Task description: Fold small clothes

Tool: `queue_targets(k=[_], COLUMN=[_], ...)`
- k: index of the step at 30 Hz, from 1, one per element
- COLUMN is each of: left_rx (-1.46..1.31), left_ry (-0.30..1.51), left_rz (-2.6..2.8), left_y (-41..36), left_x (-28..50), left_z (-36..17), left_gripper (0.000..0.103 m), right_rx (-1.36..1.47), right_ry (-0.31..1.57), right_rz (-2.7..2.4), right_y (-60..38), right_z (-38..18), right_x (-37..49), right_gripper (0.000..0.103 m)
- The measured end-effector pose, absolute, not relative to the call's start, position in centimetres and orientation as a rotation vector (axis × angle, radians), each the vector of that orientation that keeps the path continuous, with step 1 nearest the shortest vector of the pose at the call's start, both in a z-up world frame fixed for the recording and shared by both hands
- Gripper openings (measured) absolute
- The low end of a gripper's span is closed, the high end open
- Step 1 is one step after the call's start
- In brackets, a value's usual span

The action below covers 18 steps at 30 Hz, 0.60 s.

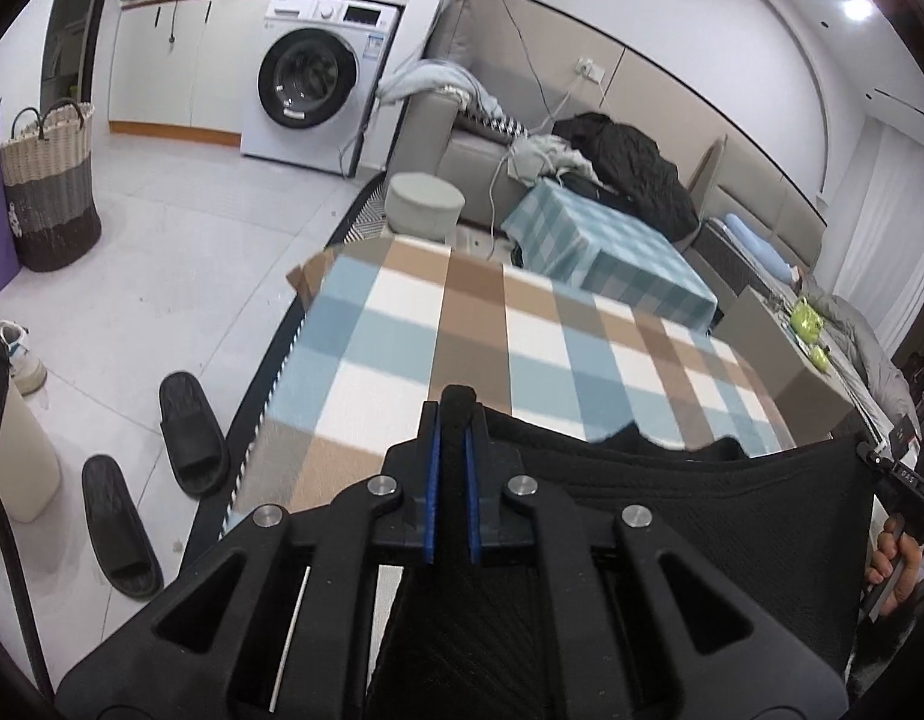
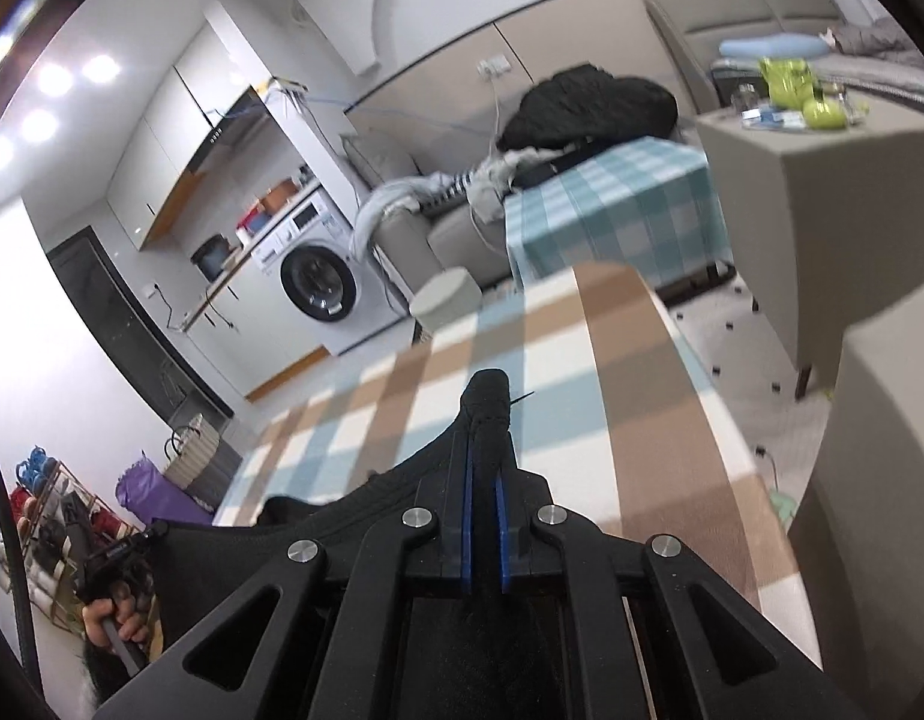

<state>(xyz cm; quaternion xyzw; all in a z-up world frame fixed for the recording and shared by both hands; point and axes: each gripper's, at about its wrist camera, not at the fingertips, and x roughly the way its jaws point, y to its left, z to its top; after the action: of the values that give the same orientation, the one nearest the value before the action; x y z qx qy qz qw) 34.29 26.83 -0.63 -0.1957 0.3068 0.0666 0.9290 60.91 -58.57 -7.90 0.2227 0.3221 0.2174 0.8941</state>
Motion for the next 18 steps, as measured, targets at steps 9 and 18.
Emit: queue_targets(k=[9,18], left_rx=[-0.433,-0.416], left_ry=[0.77,0.765], left_rz=[0.213,0.217], left_y=[27.8,26.3], left_x=[36.2,30.3], left_z=[-3.2,-3.3], left_gripper=[0.02,0.045], right_rx=[0.427,0.428], right_ry=[0.875,0.952], right_rz=[0.323,0.346], right_y=[-57.2,-58.7], right_z=[-10.7,-11.8], right_x=[64.4,59.5], right_gripper=[0.021,0.043])
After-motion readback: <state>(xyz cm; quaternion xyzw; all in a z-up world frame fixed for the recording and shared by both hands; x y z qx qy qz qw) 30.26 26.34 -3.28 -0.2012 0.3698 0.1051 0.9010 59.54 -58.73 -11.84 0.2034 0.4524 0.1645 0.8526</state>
